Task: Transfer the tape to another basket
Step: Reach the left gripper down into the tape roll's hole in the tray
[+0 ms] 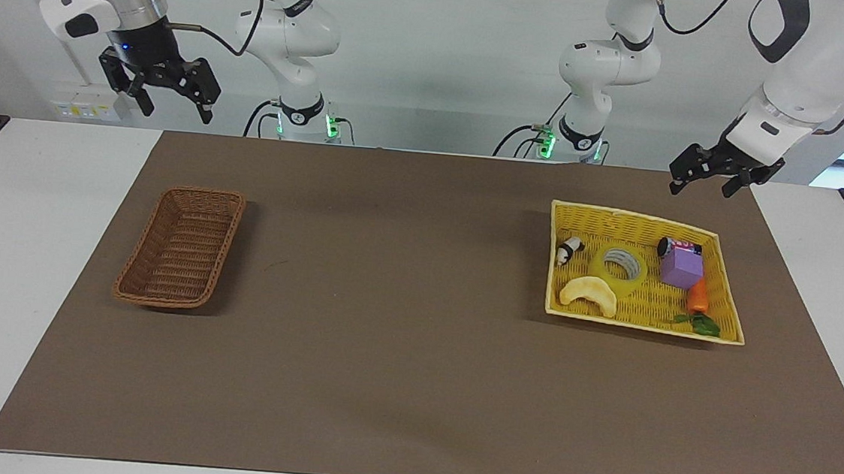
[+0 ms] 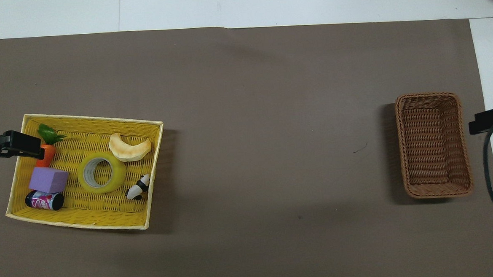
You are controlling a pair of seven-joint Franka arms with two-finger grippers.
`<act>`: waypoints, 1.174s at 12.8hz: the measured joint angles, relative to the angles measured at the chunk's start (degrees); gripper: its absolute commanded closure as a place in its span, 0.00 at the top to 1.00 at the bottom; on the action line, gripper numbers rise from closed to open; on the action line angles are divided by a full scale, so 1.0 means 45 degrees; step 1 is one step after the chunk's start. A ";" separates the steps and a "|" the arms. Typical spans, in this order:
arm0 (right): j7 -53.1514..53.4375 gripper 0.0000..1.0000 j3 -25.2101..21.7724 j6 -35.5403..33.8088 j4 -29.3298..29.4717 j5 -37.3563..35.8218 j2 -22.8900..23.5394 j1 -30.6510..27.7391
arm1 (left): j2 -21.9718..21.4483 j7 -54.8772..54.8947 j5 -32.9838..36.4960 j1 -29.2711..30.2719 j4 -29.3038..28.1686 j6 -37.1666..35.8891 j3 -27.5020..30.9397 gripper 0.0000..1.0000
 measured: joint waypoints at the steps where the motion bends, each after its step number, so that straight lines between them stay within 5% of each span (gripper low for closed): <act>1: 0.0000 1.00 0.0000 0.0000 0.0000 0.0000 0.0000 0.0000 | -0.0001 0.0000 0.0000 0.0000 -0.0022 0.0016 0.0002 1.00; 15: 0.0000 1.00 0.0000 0.0000 -0.0009 0.0000 0.0000 0.0000 | -0.0038 0.0003 0.0000 0.0009 -0.0646 0.0585 0.0066 1.00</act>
